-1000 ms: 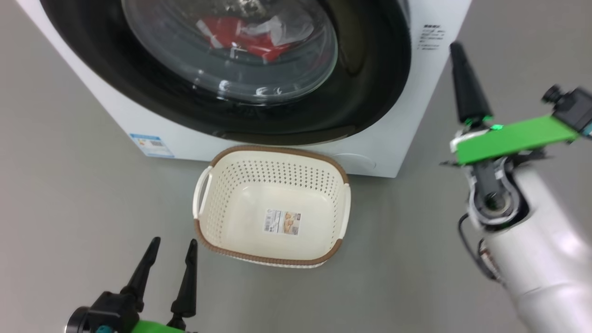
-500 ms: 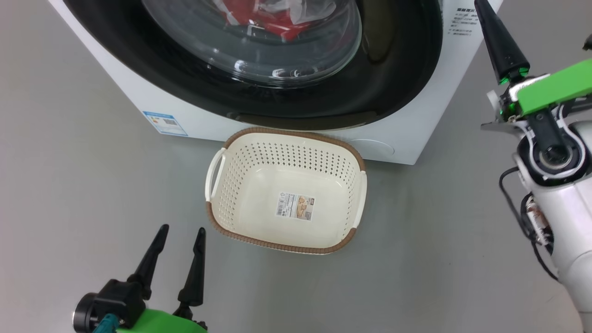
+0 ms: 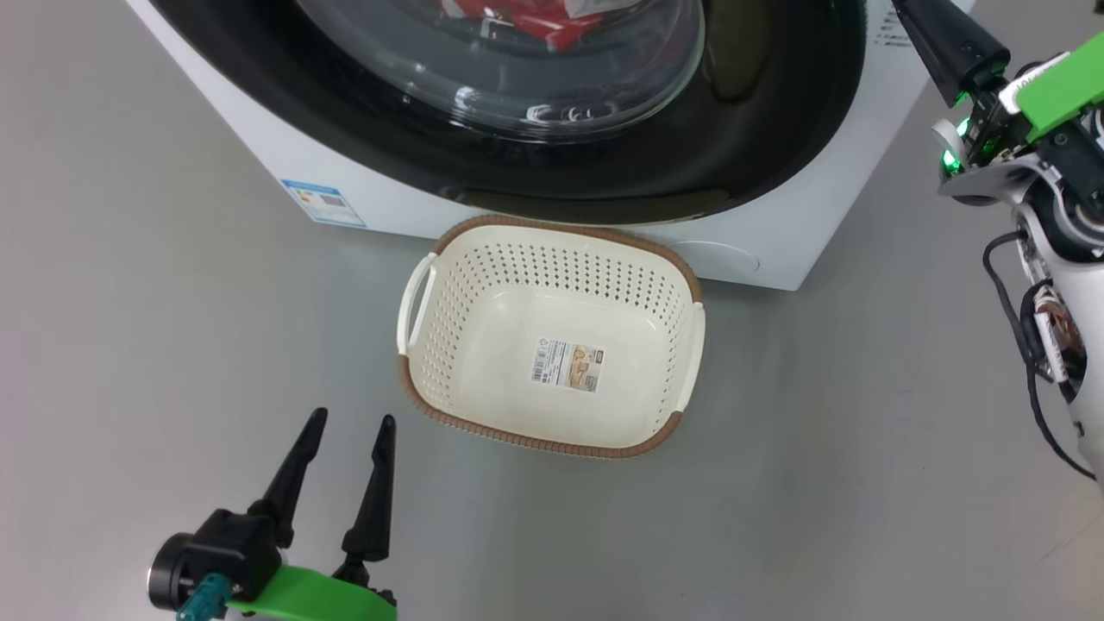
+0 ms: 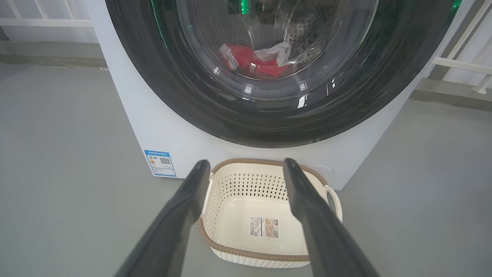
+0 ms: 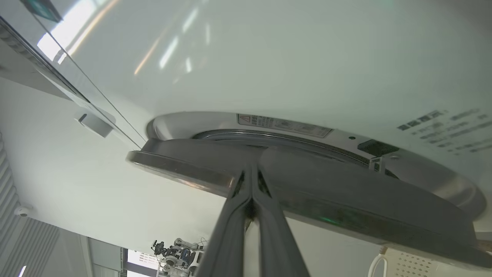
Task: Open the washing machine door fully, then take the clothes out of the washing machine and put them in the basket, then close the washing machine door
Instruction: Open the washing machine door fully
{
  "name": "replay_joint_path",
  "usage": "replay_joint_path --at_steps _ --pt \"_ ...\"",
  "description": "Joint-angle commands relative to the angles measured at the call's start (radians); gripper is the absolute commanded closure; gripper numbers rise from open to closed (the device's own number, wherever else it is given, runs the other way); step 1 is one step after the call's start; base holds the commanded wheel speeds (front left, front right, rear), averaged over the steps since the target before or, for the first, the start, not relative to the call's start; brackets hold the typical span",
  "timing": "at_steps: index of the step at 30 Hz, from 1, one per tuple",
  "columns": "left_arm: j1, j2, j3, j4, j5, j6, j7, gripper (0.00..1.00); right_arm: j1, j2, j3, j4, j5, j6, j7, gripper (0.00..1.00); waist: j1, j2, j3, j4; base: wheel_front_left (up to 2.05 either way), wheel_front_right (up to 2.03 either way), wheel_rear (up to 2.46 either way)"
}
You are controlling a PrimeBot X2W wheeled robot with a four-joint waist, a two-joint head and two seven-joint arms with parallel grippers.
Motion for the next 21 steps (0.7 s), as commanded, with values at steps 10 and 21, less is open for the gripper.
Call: replay_joint_path --at_steps 10,21 --pt "-0.039 0.011 0.019 -0.015 -0.024 -0.006 -0.012 0.0 -0.086 -0.007 -0.008 0.048 -0.015 0.008 0.078 1.0 0.0 -0.0001 0.025 0.021 0.0 0.0 0.0" --pt "-0.056 0.011 0.004 -0.014 -0.039 -0.006 -0.012 0.0 -0.138 -0.001 -0.002 0.1 -0.074 0.008 0.083 1.0 0.0 -0.0001 0.045 0.033 0.0 0.0 0.0"
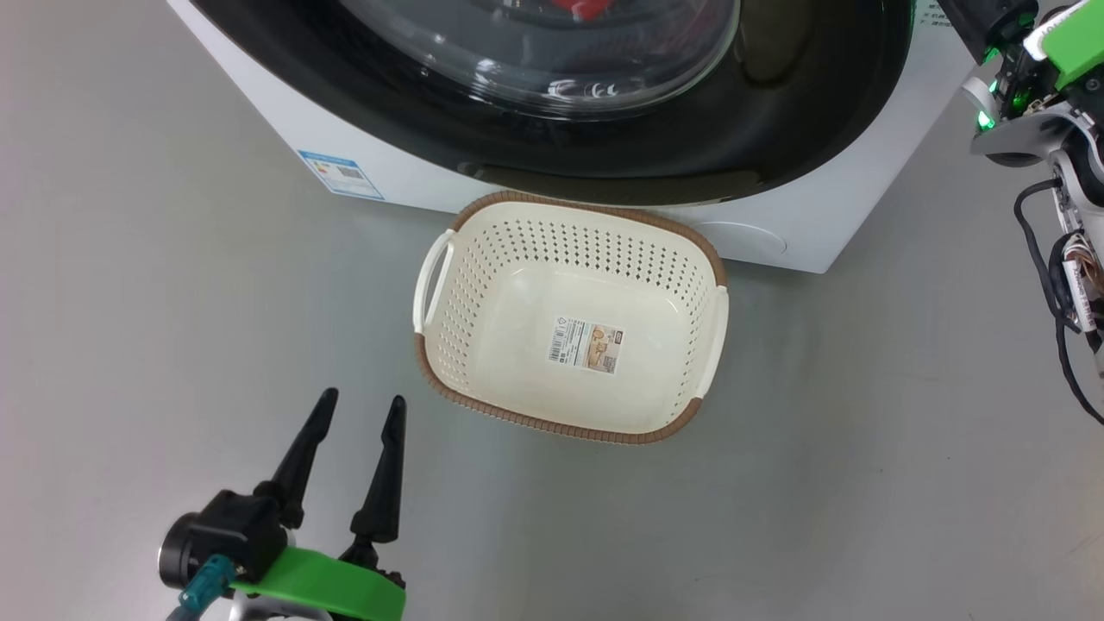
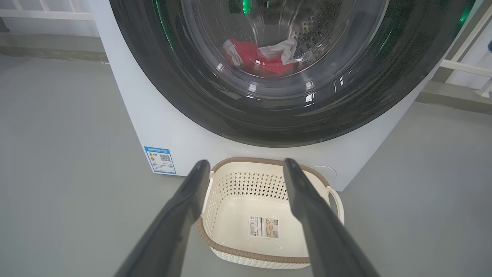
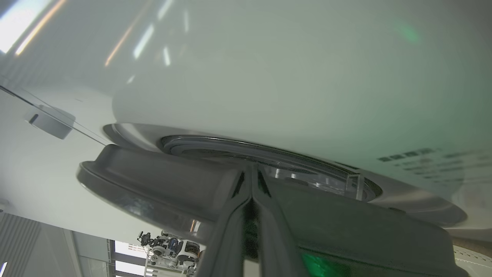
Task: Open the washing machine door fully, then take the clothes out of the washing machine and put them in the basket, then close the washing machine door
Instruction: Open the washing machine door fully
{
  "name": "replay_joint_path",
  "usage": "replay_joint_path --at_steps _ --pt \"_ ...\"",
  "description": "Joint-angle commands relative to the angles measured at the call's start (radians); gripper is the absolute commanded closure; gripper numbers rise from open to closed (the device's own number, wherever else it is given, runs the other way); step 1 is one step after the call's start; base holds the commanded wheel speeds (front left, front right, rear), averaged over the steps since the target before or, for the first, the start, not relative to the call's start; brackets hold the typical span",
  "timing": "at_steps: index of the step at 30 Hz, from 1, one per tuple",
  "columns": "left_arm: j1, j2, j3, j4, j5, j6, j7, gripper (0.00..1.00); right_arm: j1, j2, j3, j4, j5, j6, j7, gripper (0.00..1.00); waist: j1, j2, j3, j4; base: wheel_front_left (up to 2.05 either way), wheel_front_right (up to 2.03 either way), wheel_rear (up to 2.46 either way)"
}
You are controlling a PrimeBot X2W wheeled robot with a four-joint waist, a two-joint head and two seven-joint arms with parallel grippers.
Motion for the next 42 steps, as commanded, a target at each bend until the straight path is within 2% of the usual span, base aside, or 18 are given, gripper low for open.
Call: replay_joint_path --at_steps 1,12,42 --pt "-0.02 0.012 0.028 -0.02 -0.005 -0.005 -0.012 0.0 -0.03 0.011 0.012 -0.022 -0.013 0.008 0.003 1.0 0.0 0.0 0.003 0.001 0.0 0.0 0.0" --pt "-0.02 0.012 0.027 -0.016 -0.01 -0.006 -0.012 0.0 -0.007 0.025 0.035 -0.024 -0.033 0.008 0.046 1.0 0.0 0.0 -0.012 0.001 0.0 0.0 0.0" --pt "0.042 0.012 0.05 -0.019 0.027 -0.006 -0.012 0.0 0.168 0.072 0.114 -0.09 -0.043 0.008 0.186 1.0 0.0 0.0 -0.133 -0.052 0.0 0.0 0.0"
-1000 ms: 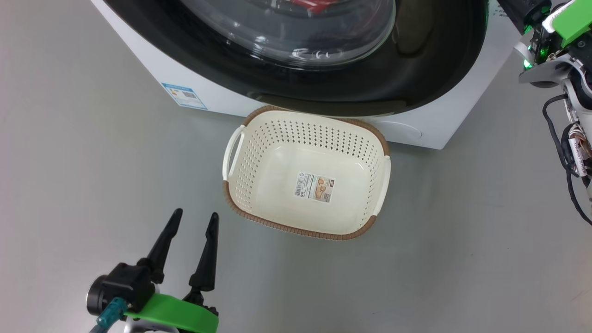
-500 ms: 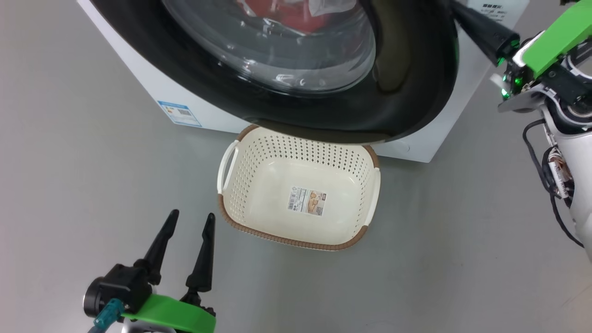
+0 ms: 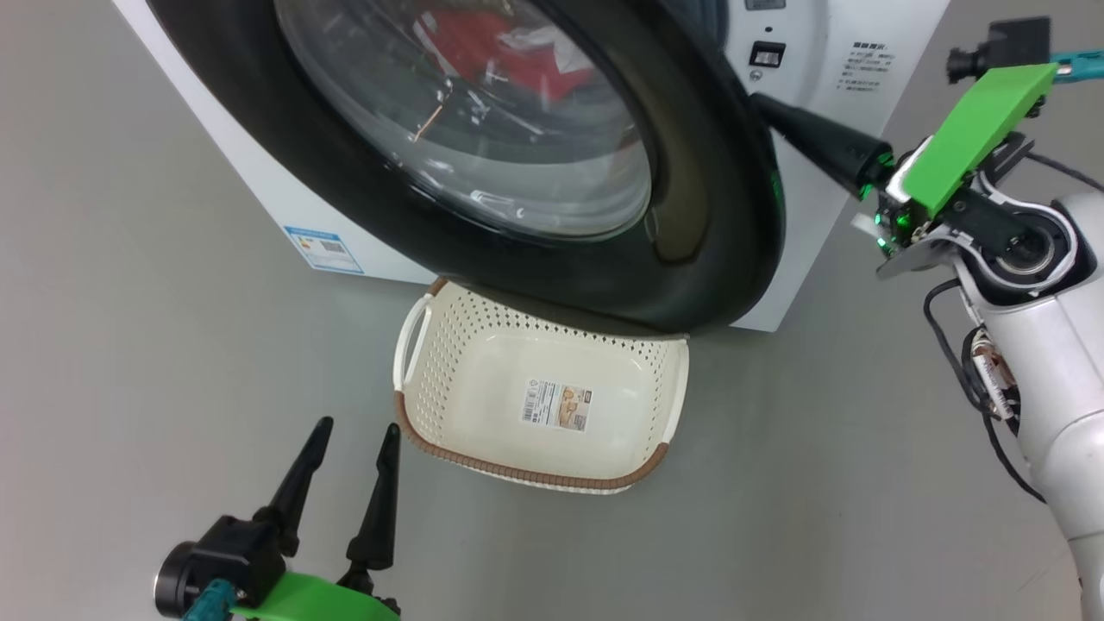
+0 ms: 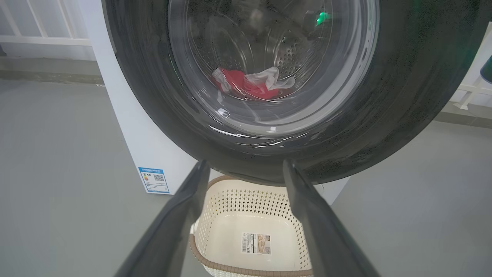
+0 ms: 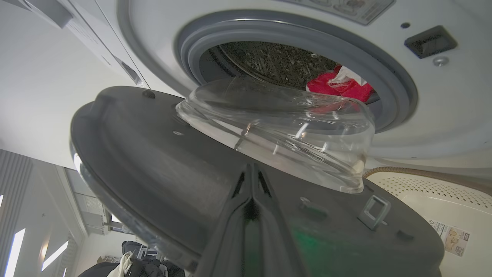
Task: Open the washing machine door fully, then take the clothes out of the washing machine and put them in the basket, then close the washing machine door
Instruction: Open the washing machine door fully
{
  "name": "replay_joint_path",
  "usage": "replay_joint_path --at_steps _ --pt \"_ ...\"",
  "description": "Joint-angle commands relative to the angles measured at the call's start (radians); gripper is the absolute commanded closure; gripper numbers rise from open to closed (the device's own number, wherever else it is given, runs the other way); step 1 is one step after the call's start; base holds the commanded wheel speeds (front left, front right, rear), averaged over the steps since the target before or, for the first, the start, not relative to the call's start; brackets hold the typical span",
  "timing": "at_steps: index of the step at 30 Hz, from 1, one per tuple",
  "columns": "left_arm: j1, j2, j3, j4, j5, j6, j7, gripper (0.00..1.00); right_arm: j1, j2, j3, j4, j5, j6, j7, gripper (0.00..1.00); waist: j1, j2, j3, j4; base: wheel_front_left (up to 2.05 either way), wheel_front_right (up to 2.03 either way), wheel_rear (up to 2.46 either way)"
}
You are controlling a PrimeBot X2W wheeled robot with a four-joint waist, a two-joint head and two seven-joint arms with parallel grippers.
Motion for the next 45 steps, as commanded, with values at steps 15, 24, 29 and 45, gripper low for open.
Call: replay_joint_path --at_steps 15,24,29,45 --pt "0.039 0.012 0.044 -0.032 0.022 -0.006 -0.012 0.0 0.108 0.045 0.061 -0.083 -0.008 0.008 0.082 1.0 0.0 -0.0001 -0.06 -0.014 0.0 0.0 0.0" --pt "0.049 0.012 0.046 -0.037 0.022 -0.005 -0.012 0.0 0.151 0.057 0.078 -0.118 -0.007 0.008 0.111 1.0 0.0 -0.0001 -0.077 -0.01 0.0 0.0 0.0" --pt "0.056 0.012 0.049 -0.04 0.023 -0.003 -0.012 0.0 0.173 0.068 0.087 -0.14 -0.004 0.008 0.127 1.0 0.0 -0.0001 -0.085 -0.009 0.0 0.0 0.0" --pt "0.064 0.012 0.055 -0.05 0.017 0.003 -0.012 0.0 0.207 0.071 0.066 -0.153 -0.043 0.008 0.058 0.44 0.0 -0.0001 -0.088 -0.017 0.0 0.0 0.0"
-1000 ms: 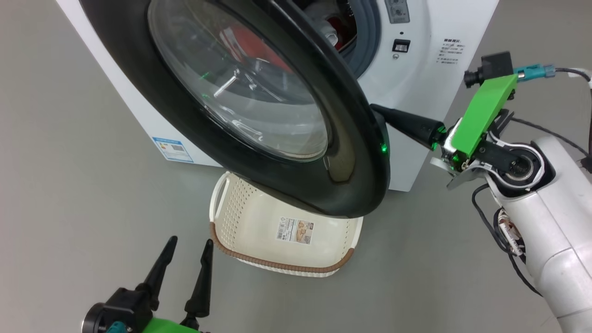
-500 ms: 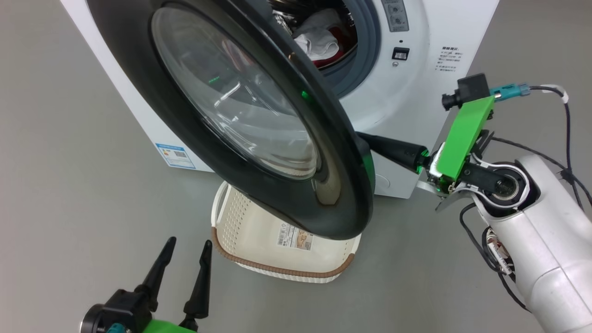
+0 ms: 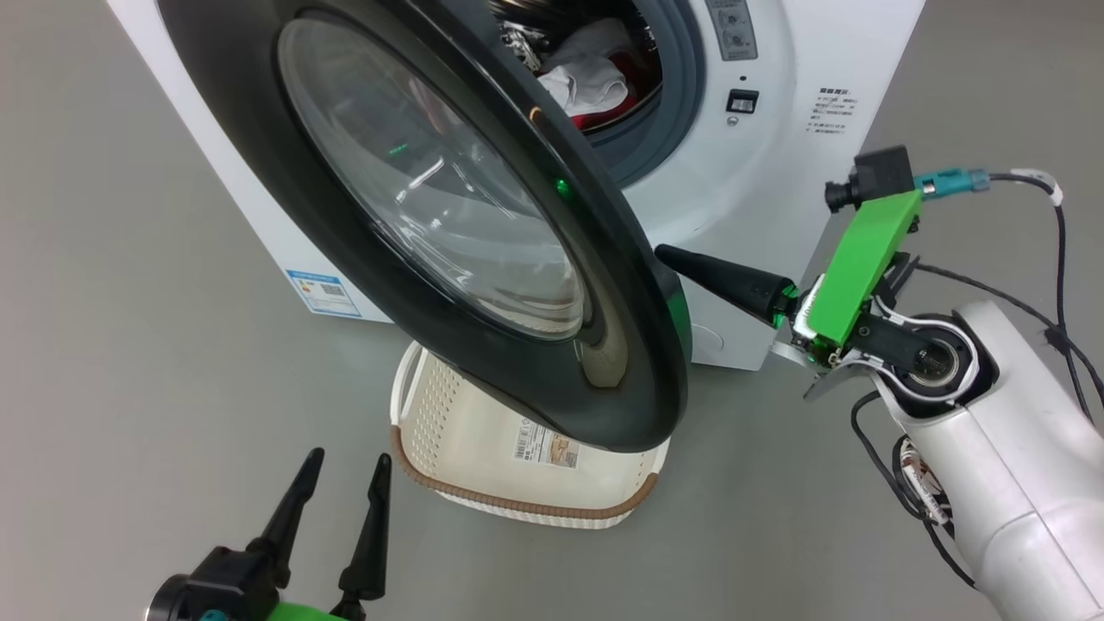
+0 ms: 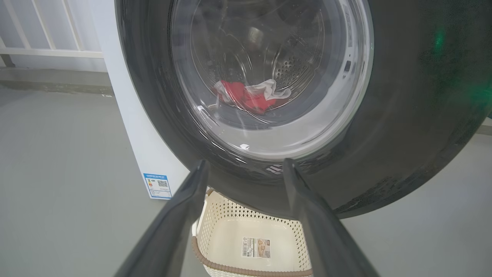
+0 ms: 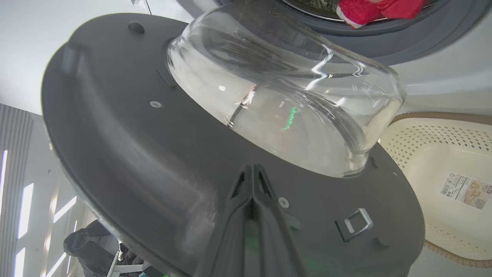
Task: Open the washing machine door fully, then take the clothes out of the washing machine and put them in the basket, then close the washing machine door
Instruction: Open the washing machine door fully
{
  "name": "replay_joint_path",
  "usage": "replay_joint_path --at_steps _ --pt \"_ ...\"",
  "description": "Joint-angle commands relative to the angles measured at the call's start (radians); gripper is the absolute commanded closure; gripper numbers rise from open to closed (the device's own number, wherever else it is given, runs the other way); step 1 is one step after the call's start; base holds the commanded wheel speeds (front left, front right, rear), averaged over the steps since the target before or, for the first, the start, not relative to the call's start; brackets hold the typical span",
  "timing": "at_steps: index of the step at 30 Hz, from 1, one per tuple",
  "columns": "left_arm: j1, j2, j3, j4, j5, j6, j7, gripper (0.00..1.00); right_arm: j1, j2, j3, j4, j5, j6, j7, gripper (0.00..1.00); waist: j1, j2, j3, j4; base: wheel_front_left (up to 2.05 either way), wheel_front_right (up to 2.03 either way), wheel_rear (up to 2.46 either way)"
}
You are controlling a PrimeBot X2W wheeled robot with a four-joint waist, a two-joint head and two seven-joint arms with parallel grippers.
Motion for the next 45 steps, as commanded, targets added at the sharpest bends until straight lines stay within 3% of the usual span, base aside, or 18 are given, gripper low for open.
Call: replay_joint_path --at_steps 1,5,24,45 --pt "-0.005 0.011 0.036 -0.029 -0.002 0.002 -0.012 0.0 0.018 0.008 0.001 -0.019 -0.006 0.008 -0.011 0.27 0.0 0.0 0.0 -0.003 0.0 0.0 0.0" --pt "-0.005 0.011 0.04 -0.03 -0.002 0.001 -0.012 0.0 0.037 0.0 -0.014 -0.011 -0.009 0.008 -0.041 0.0 0.0 0.0 0.0 -0.014 0.0 0.0 0.0" --pt "0.02 0.011 0.066 -0.029 0.004 -0.003 -0.012 0.0 0.22 -0.027 -0.061 0.008 -0.017 0.008 -0.166 0.0 0.0 0.0 -0.03 -0.077 0.0 0.0 0.0" --pt "0.046 0.011 0.088 -0.014 0.001 -0.006 -0.012 0.0 0.384 -0.07 0.073 0.063 -0.157 0.008 -0.362 0.0 0.0 0.0 -0.054 -0.132 0.0 0.0 0.0"
